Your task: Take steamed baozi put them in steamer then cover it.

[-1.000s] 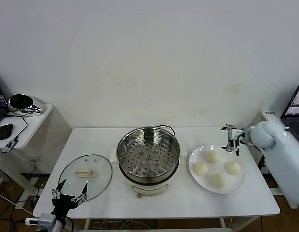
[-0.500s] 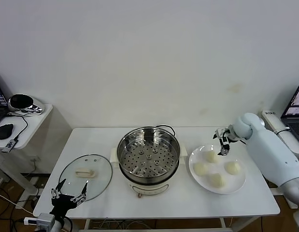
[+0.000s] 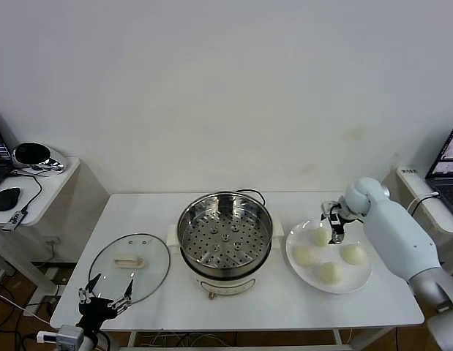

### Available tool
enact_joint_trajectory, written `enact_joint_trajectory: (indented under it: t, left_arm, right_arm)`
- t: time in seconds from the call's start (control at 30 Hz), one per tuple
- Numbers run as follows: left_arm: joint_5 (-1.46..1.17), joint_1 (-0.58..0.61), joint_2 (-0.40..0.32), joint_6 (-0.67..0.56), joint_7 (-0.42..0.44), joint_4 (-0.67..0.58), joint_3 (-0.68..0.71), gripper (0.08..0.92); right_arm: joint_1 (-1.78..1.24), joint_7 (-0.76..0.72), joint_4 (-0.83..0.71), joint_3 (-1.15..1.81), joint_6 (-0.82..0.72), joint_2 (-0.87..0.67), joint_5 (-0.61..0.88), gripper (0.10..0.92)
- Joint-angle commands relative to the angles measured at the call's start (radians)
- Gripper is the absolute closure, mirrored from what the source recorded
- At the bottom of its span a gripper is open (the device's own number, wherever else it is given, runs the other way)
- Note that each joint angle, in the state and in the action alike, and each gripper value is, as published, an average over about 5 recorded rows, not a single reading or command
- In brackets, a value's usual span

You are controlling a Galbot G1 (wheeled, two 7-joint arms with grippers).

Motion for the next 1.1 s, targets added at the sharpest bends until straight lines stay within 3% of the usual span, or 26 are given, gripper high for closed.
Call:
enact_joint_trajectory:
  t: [0.03,0.63,0.73,0.97,1.1]
  left_arm:
    - [0.000,0.001,0.001,-0.001,0.002,0.003,0.001,0.177]
    - [0.002,-0.008,0.000,-0.001,0.001,0.024,0.007,0.177]
    - [0.002,-0.007,-0.004,-0.001,0.000,0.025,0.006,0.177]
    - [0.006,-0.002,-0.007,-0.001,0.001,0.023,0.008,0.177]
    - [0.006,-0.003,-0.009,-0.001,0.000,0.023,0.009,0.177]
  right_arm:
    - [-0.005,-0.002,-0.029,0.005,0.006,0.014,-0.022,0.203]
    - [-0.007,0.055,-0.086,0.017,-0.025,0.040,-0.013,0.205]
    - [-0.008,0.058,-0.087,0.021,-0.027,0.042,-0.008,0.232]
    - [-0.015,0.058,-0.089,0.033,-0.028,0.040,-0.007,0.380]
    - [-0.014,0.056,-0.087,0.038,-0.029,0.031,-0.002,0.412]
